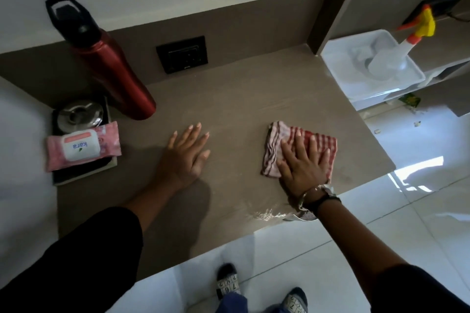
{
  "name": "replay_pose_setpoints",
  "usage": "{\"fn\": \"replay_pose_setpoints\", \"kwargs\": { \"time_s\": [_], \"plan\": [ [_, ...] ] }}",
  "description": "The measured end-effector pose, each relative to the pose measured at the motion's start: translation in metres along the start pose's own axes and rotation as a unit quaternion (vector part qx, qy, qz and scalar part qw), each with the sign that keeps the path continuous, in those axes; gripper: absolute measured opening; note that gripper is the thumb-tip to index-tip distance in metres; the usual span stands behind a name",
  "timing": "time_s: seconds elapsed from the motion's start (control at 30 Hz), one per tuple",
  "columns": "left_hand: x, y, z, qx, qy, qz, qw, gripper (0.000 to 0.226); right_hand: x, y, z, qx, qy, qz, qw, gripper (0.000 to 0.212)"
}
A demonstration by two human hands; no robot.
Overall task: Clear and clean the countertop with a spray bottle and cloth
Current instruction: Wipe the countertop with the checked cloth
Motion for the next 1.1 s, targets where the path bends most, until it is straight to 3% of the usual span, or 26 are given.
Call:
{"fn": "replay_pose_setpoints", "kwargs": {
  "time_s": [0.1,0.2,0.33,0.4,0.53,0.63,0.77,0.87,0.93,1.0,1.1],
  "plan": [
    [-0.001,0.002,0.001,-0.009,-0.002,0.011,1.000,0.058,-0.032,-0.003,0.004,0.000,-0.028,0.001,1.000,0.066],
    [-0.003,0.004,0.001,-0.002,0.001,0.015,1.000,0.057,-0.065,-0.001,-0.021,0.005,-0.130,-0.021,0.991,0.062],
    [-0.002,0.004,0.003,-0.001,-0.002,0.014,1.000,0.059,-0.051,0.018,-0.059,0.007,-0.198,-0.046,0.979,0.057],
    [-0.004,0.003,0.002,-0.002,-0.004,0.009,1.000,0.059,-0.019,0.019,-0.060,0.010,-0.140,-0.040,0.989,0.057],
    [-0.003,0.004,0.003,-0.001,-0.007,0.001,1.000,0.059,0.058,0.009,-0.029,-0.006,0.089,0.003,0.996,0.070],
    [-0.005,0.005,0.005,0.010,-0.004,-0.002,1.000,0.058,0.080,0.004,0.027,-0.037,0.156,0.041,0.986,0.070],
    [-0.010,0.009,0.005,0.003,0.000,0.003,1.000,0.057,0.017,-0.005,0.070,-0.034,0.058,0.018,0.998,0.061],
    [-0.008,0.007,0.004,0.006,0.002,-0.005,1.000,0.059,-0.053,-0.001,0.024,-0.011,-0.099,-0.033,0.995,0.060],
    [-0.005,0.005,0.005,0.010,0.005,-0.005,1.000,0.060,-0.070,0.006,-0.025,-0.003,-0.153,-0.040,0.987,0.060],
    [-0.005,0.005,0.004,0.012,0.003,-0.012,1.000,0.061,-0.058,0.015,-0.059,-0.005,-0.173,-0.035,0.984,0.057],
    [-0.006,0.005,0.003,0.013,-0.002,-0.018,1.000,0.063,-0.001,0.019,-0.068,-0.019,-0.102,-0.025,0.994,0.061]
  ]
}}
Point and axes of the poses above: each hand's wrist, its own z-axis towards the middle knuckle, its own y-axis out of the palm, x = y × z, the point moved 7 cm from there along z, towards the middle knuckle, and after that the axes turned 10 degrees about -z, right-handed, at the moved point
